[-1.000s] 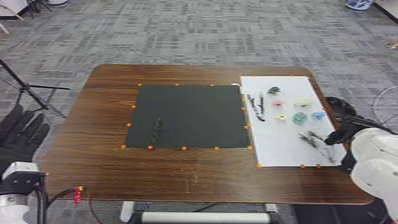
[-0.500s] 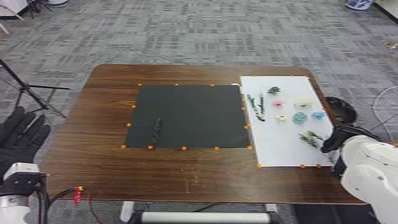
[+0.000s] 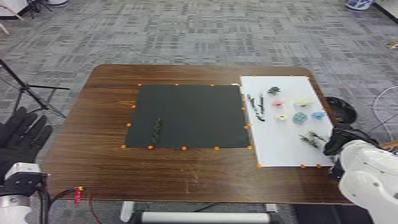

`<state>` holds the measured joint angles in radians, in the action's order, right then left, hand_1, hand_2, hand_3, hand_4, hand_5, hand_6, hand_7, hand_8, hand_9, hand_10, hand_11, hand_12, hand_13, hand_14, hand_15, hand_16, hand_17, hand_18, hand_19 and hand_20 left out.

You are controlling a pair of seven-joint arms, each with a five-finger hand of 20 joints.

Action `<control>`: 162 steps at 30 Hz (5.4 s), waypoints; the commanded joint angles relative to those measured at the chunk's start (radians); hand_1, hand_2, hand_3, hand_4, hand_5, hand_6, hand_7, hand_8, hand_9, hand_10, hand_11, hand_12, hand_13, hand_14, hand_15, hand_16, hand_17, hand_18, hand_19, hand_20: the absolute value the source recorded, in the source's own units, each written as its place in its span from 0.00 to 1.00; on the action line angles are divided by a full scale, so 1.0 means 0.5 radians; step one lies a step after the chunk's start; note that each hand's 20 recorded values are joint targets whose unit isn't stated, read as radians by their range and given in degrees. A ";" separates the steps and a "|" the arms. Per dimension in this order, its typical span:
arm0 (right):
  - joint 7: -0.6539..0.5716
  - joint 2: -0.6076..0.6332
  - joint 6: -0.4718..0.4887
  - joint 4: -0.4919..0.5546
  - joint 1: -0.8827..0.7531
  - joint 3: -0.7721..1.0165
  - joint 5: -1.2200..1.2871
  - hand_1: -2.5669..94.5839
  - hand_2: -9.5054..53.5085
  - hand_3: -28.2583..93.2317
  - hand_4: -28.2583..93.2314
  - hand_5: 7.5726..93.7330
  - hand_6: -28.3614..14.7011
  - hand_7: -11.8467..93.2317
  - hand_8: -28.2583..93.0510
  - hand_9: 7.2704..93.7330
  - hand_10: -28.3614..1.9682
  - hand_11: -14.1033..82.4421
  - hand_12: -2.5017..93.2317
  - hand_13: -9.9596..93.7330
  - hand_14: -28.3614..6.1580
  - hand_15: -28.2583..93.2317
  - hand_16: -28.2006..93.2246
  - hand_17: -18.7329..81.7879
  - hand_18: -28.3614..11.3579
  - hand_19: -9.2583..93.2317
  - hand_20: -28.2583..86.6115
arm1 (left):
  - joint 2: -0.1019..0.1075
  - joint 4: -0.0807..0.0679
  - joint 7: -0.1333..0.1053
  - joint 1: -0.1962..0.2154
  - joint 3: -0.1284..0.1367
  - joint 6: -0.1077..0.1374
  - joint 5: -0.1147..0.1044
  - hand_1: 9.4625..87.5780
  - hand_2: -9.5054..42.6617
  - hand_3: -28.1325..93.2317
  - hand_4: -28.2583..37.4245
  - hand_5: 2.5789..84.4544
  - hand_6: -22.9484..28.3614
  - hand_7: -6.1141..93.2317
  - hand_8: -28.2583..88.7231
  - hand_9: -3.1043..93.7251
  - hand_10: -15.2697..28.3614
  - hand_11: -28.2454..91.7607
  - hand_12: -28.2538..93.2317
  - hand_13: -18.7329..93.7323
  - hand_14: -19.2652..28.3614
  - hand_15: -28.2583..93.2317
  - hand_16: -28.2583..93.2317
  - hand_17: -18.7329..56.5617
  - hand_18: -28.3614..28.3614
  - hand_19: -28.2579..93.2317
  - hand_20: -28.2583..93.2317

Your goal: Arrange flowers

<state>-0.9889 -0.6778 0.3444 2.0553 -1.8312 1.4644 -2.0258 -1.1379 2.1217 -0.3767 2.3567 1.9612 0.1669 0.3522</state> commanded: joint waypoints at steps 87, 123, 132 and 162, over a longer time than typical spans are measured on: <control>0.001 -0.763 -1.109 -0.383 1.699 -2.244 -0.037 0.36 0.21 0.80 0.11 0.66 0.46 0.31 0.18 0.80 0.40 0.66 0.45 0.80 0.42 0.84 0.63 0.57 0.01 0.95 0.50 | 0.067 0.002 -0.046 -0.033 -0.052 0.154 -0.118 0.24 0.48 0.84 0.00 0.50 0.67 0.16 0.18 0.38 0.75 0.42 0.32 0.39 0.75 0.49 0.20 0.16 0.79 0.53 0.32; 0.052 -0.780 -0.719 -0.283 1.511 -2.104 0.143 0.28 0.41 0.80 0.13 0.61 0.38 0.51 0.14 0.71 0.16 0.29 0.18 0.82 0.47 0.74 0.50 0.55 0.02 0.92 0.46 | 0.053 -0.020 -0.003 -0.017 -0.037 0.121 -0.124 0.23 0.49 0.84 0.00 0.50 0.67 0.17 0.17 0.38 0.75 0.43 0.32 0.39 0.75 0.49 0.20 0.16 0.78 0.53 0.32; 0.061 -0.689 -0.674 -0.146 1.484 -2.002 0.129 0.27 0.41 0.81 0.14 0.62 0.38 0.49 0.15 0.72 0.14 0.29 0.18 0.83 0.50 0.73 0.50 0.56 0.00 0.92 0.45 | 0.031 -0.008 -0.022 0.003 -0.029 0.118 -0.125 0.23 0.49 0.84 0.00 0.50 0.67 0.17 0.17 0.38 0.75 0.43 0.32 0.39 0.75 0.49 0.20 0.16 0.78 0.53 0.32; -0.084 -0.289 -0.266 -0.507 1.786 -1.522 0.162 0.41 0.00 0.72 0.07 0.65 0.44 0.24 0.19 0.73 0.40 0.73 0.53 0.81 0.44 0.90 0.65 0.59 0.04 0.96 0.53 | -0.006 0.019 0.001 0.046 0.005 0.081 -0.071 0.23 0.49 0.82 0.00 0.48 0.64 0.16 0.18 0.37 0.74 0.42 0.32 0.38 0.74 0.48 0.20 0.16 0.78 0.53 0.32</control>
<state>-1.0056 -0.8139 0.1566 1.8679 -0.9957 0.7320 -1.9207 -1.1363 2.1294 -0.3892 2.3755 1.9628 0.2270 0.3018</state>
